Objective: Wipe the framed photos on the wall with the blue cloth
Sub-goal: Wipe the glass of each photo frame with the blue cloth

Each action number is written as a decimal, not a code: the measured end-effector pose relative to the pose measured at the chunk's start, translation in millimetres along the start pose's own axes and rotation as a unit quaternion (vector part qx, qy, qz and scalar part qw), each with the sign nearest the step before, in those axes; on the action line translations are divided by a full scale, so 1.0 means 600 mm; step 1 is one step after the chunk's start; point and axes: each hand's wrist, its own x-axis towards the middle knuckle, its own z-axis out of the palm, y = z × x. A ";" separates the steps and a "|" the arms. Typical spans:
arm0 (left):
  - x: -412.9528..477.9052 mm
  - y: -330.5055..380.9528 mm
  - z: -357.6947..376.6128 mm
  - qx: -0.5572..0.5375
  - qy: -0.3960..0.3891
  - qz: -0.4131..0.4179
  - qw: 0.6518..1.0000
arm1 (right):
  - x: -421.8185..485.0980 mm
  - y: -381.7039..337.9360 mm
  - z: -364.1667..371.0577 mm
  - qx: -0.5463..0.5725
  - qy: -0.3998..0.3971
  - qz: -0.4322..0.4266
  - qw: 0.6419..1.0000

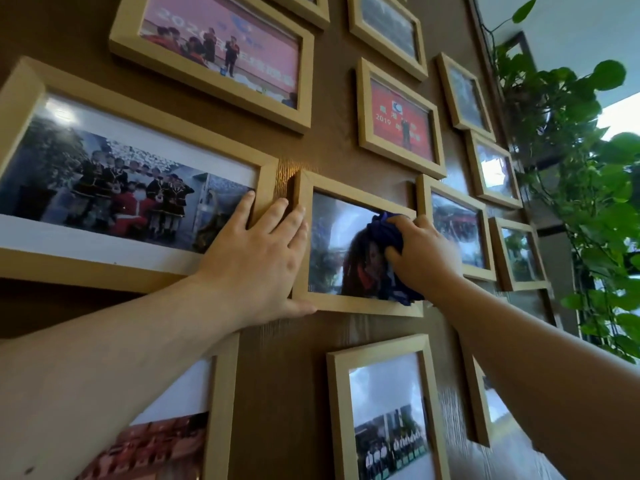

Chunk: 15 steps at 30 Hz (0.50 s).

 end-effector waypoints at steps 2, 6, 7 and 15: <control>0.001 0.001 0.001 0.002 -0.001 -0.001 1.000 | -0.002 -0.032 -0.001 0.042 0.008 -0.058 0.997; 0.001 0.003 -0.002 0.008 0.000 -0.002 1.000 | -0.011 -0.104 -0.008 0.076 0.025 -0.182 0.980; 0.000 0.003 -0.002 0.010 0.000 -0.004 1.000 | -0.014 -0.110 -0.008 0.071 0.031 -0.202 0.976; 0.004 0.006 -0.006 0.023 -0.009 -0.002 1.000 | -0.053 0.019 0.005 -0.013 -0.004 -0.040 0.999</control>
